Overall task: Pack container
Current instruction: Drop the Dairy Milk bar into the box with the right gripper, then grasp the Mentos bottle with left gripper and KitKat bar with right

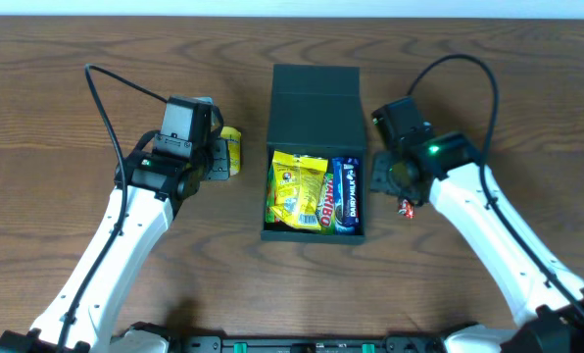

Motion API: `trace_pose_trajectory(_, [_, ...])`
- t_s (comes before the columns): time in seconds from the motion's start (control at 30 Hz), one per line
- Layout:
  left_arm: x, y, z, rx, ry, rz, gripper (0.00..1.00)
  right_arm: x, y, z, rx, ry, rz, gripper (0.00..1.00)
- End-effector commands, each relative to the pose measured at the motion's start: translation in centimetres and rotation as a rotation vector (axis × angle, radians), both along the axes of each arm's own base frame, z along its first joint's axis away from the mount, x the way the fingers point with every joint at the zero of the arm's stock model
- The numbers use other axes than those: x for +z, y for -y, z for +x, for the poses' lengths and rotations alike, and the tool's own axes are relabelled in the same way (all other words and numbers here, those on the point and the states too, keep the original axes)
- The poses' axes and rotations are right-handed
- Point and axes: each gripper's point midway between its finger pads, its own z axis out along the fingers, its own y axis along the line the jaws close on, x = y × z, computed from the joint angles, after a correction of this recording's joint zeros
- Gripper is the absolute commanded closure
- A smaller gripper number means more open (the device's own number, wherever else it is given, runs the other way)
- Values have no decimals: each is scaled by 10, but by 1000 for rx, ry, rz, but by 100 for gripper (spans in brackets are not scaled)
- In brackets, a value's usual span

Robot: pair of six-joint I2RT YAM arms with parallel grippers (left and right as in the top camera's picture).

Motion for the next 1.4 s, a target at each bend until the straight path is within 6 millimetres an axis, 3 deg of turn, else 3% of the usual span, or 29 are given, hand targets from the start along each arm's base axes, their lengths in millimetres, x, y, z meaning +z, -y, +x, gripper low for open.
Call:
trace_pose_trajectory(0.0, [2,0,1,-14,5,6,88,-21,27,3,-88,-42,-50,46])
trace_pose_trajectory(0.1, [2,0,1,-14,5,6,87,-41,42,4,-126,-98,-55,46])
trace_pose_trajectory(0.57, [2,0,1,-17,5,9,87,-118,45,6,-100,-290,-14,51])
trace_pose_trajectory(0.9, [1,-1,1,-18,4,14,86,-127,51,7,-106,-306,-1,82])
trace_pose_trajectory(1.1, [-22,-6,-5,-23,-29,43,85,-121,58,8,-100,-307,31,94])
trace_pose_trajectory(1.17, [-34,-9,-5,-15,-27,58,77,-113,59,10,-97,-292,53,95])
trace_pose_trajectory(1.33, [-62,0,6,-59,10,38,16,-80,59,19,-91,-198,87,98])
trace_pose_trajectory(1.37, [-66,1,8,-59,6,40,12,-72,59,20,-87,-174,90,98])
